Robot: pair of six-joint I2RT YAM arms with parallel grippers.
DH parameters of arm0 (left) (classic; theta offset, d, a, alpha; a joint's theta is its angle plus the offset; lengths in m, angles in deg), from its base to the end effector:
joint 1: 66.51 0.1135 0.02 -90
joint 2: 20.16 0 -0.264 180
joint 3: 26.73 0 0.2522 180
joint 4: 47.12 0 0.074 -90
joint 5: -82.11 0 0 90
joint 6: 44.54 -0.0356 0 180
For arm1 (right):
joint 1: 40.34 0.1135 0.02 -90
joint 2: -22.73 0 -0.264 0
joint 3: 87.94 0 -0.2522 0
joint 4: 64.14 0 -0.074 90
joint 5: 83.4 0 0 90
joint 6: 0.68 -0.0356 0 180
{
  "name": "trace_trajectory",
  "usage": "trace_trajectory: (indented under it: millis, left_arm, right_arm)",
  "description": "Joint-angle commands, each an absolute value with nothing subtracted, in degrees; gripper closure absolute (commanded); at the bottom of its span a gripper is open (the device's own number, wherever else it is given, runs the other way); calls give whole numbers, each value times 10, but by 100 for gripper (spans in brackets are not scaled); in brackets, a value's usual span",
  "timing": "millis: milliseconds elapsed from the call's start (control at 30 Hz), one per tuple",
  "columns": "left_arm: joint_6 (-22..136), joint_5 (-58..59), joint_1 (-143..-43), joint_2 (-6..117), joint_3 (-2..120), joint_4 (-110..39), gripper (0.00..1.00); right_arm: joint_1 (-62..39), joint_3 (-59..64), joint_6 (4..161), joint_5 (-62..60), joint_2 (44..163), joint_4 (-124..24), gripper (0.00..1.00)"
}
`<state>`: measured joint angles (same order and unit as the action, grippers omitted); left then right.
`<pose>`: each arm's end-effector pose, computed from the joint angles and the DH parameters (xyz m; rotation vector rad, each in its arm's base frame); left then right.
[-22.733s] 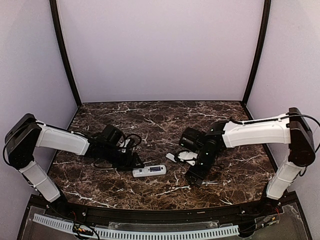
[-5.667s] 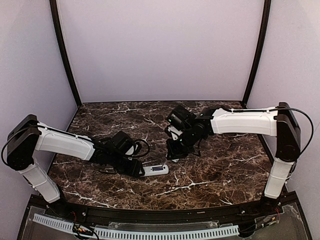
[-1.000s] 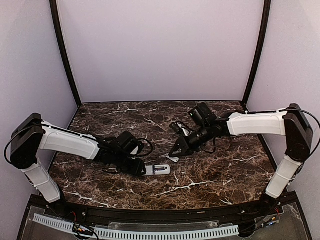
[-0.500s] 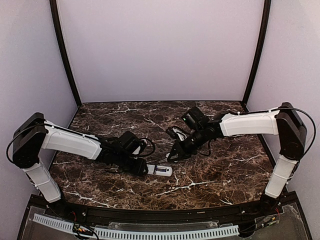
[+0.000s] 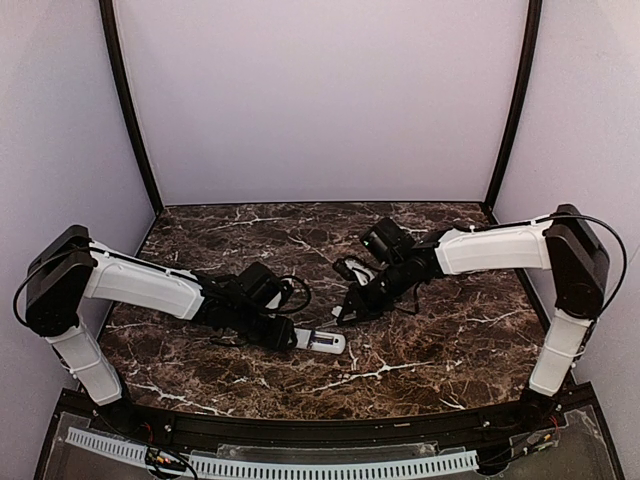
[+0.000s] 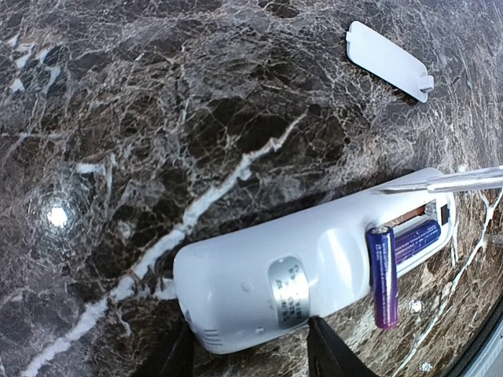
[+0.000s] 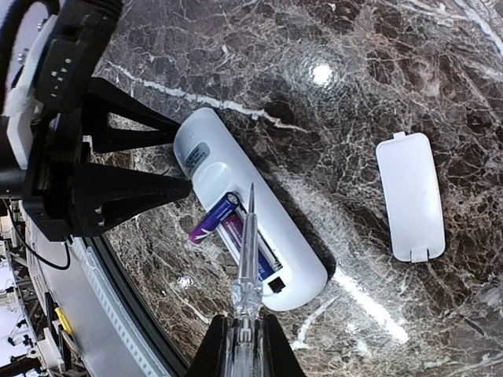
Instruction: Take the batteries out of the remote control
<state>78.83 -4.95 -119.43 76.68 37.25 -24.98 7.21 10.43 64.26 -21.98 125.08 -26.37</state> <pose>0.1952 -0.2613 0.1490 0.4731 2.6191 -0.6237 0.2354 0.2826 0.1924 -0.7444 2.7108 1.0439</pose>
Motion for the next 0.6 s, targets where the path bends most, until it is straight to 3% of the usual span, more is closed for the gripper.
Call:
trace_trajectory:
  millis: [0, 567]
  left_arm:
    - [785, -34, -1204, 785, 370, -251, 51]
    - [786, -34, -1204, 785, 368, -254, 51]
  right_arm:
    - [81, 98, 657, -221, 1272, -269, 100]
    - [91, 100, 665, -255, 1260, -287, 100]
